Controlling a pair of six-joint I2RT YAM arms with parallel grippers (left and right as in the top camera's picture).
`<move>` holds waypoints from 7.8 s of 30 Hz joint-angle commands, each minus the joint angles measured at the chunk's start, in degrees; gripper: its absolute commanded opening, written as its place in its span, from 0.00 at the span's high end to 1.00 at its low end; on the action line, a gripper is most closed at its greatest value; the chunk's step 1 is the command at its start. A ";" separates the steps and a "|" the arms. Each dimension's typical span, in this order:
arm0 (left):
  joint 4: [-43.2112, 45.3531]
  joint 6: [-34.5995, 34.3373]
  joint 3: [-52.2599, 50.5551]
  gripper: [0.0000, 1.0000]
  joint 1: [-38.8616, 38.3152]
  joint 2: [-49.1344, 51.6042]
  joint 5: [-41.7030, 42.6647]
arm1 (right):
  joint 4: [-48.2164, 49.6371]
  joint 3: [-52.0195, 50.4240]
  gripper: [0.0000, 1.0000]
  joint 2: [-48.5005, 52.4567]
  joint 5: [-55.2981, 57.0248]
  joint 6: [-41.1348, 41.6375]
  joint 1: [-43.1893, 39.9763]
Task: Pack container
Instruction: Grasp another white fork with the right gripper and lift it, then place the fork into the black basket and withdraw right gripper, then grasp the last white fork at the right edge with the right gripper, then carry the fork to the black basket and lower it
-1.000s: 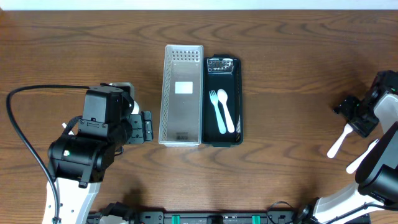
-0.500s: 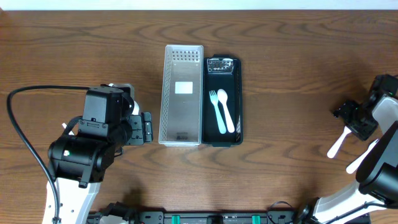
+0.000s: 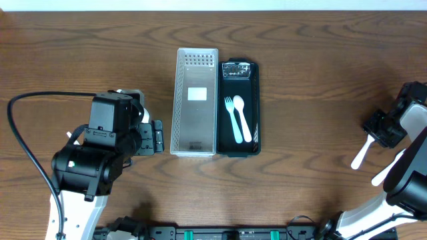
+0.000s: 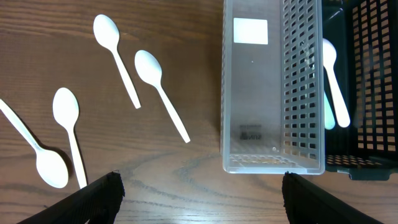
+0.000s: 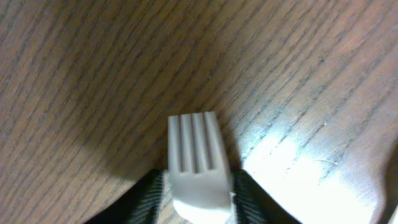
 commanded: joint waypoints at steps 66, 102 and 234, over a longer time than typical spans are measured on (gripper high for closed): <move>-1.42 0.20 0.46 0.15 0.09 7.58 -2.43 | -33.90 50.95 0.47 2.14 -1.75 13.11 44.78; -1.70 0.17 0.46 0.15 0.09 7.61 -2.43 | -17.20 9.20 0.13 -1.66 -3.04 1.57 -16.39; -1.79 0.15 0.46 0.15 0.09 7.61 -2.43 | -29.27 32.20 0.62 4.17 0.76 15.06 47.15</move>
